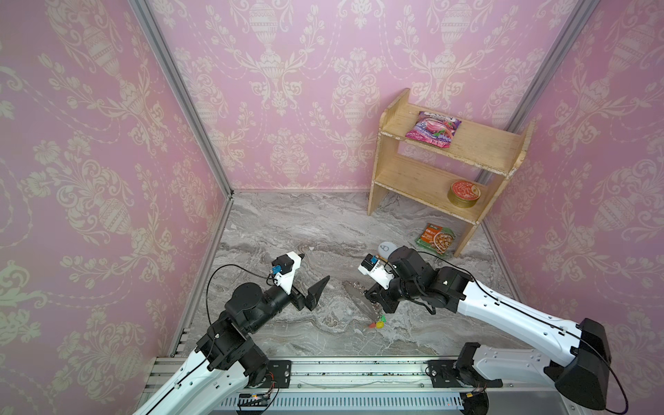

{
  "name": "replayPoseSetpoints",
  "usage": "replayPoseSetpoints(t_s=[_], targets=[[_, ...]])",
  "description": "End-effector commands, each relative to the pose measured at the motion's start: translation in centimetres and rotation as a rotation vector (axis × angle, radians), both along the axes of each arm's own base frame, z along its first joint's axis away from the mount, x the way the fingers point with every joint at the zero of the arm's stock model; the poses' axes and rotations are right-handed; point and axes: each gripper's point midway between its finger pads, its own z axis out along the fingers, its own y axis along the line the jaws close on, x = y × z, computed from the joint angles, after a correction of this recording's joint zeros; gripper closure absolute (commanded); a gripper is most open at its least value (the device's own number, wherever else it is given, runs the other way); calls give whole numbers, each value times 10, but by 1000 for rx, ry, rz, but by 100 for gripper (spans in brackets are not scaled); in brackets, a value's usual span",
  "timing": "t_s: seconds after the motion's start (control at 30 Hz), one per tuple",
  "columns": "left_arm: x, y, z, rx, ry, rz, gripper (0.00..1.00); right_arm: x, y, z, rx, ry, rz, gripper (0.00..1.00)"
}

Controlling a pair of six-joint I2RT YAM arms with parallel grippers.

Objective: Put the keys on the keyring

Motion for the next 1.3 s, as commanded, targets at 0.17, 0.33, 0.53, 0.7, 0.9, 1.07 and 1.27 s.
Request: replayPoseSetpoints(t_s=[0.17,0.33,0.53,0.7,0.9,1.07,1.27], targets=[[0,11,-6,11,18,46,1,-5,42,-30,1,98,8,100],[-3,17,-2,18,17,62,1,-20,74,-52,-7,159,58,100],[-2,21,-2,27,19,81,1,-25,91,-64,-7,198,83,100],[0,23,-2,33,24,98,1,-25,101,-62,1,209,101,68],[10,30,-6,53,39,172,1,-13,85,-50,-26,146,81,54],[34,35,-17,110,50,278,1,14,55,-40,-29,81,1,48],[71,39,-33,127,72,391,1,66,4,-18,-5,-42,-135,37]])
